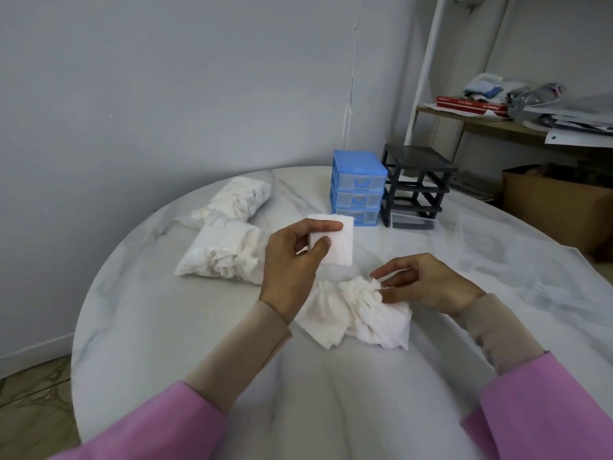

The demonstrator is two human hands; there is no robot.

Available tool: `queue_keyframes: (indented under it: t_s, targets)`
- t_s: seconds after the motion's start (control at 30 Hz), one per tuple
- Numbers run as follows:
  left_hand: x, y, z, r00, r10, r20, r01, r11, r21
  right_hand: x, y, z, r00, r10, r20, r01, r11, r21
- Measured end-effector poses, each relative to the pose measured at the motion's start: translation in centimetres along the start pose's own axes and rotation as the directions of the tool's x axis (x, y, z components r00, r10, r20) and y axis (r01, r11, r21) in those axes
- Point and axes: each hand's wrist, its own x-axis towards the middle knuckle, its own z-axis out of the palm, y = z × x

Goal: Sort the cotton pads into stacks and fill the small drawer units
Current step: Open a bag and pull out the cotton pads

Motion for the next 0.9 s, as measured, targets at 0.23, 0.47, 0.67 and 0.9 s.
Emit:
queue_keyframes:
  t_s: [0.23, 0.47, 0.67, 0.9]
  targets:
    - [0.0, 0.1, 0.0, 1.000, 0.001, 0.010, -0.001, 1.000, -0.001, -0.1, -0.1, 0.0, 0.978, -0.113, -0.174, 0.103, 0.993, -0.066]
    - [0.0, 0.0, 0.0, 1.000, -0.021, -0.008, 0.021, 1.000, 0.000, 0.3, 0.0, -0.2, 0.959, -0.171, -0.227, 0.197, 0.976, 0.098]
    - [0.0, 0.0, -0.1, 1.000, -0.018, -0.015, 0.018, 1.000, -0.001, 0.2, -0.6, -0.1, 0.904, -0.263, -0.336, 0.340, 0.920, 0.196]
    - [0.0, -0.4, -0.1, 0.999, 0.045, 0.006, -0.045, 0.998, 0.040, -0.5, -1.5, 0.1, 0.830, -0.396, -0.393, 0.504, 0.834, 0.223]
